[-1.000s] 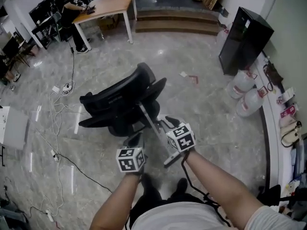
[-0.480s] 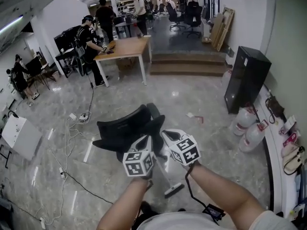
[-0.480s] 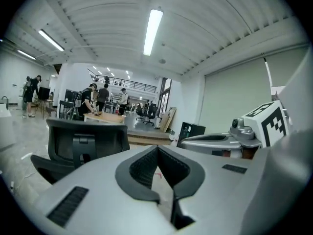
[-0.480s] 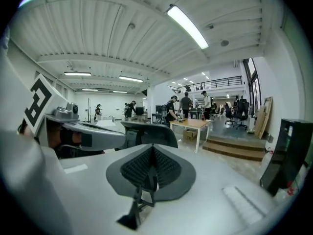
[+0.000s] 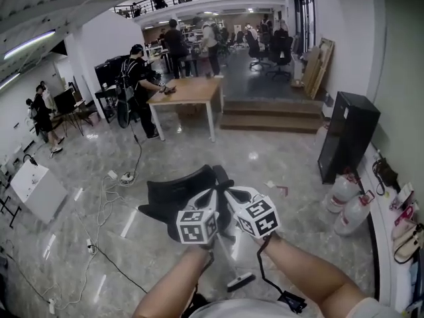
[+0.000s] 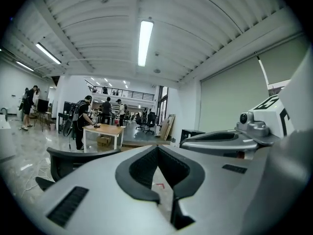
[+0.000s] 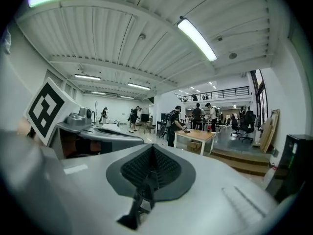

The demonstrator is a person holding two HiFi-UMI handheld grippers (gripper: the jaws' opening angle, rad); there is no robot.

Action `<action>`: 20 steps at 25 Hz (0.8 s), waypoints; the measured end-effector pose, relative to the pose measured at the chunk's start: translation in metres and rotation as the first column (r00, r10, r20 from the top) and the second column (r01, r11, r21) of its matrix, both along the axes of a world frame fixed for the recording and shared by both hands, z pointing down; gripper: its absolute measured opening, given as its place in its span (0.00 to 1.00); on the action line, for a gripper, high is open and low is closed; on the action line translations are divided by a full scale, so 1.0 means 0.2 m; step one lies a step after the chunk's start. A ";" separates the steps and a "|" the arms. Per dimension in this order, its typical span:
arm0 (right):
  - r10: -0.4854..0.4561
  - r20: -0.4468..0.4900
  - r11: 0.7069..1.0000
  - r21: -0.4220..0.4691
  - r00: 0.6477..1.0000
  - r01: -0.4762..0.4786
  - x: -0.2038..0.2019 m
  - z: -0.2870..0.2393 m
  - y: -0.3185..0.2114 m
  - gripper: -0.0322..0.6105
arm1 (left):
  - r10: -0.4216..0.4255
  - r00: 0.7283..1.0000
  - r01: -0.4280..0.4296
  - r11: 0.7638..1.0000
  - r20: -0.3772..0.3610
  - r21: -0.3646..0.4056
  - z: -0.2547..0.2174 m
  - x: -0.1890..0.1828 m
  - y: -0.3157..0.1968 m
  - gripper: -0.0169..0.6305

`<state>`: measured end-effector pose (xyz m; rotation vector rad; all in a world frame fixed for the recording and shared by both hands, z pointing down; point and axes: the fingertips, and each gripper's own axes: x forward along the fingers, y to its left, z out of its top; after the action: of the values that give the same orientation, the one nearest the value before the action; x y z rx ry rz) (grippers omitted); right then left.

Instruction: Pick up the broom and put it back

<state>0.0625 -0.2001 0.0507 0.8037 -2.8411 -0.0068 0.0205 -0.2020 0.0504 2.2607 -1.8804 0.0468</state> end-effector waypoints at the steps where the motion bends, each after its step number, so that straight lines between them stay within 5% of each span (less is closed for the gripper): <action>1: -0.003 0.002 1.000 0.004 1.000 0.003 -0.01 -0.01 0.01 0.05 | -0.001 1.000 0.001 1.000 0.004 0.005 -0.01 0.00 0.01 0.03; 20: 0.002 0.035 1.000 0.001 0.999 -0.002 0.03 -0.07 0.06 0.05 | -0.008 1.000 0.007 1.000 0.010 0.026 -0.02 0.06 0.10 0.03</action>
<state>0.0694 -0.1872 0.0373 0.8153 -2.8736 0.0061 0.0327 -0.1811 0.0467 2.2747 -1.9056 0.0326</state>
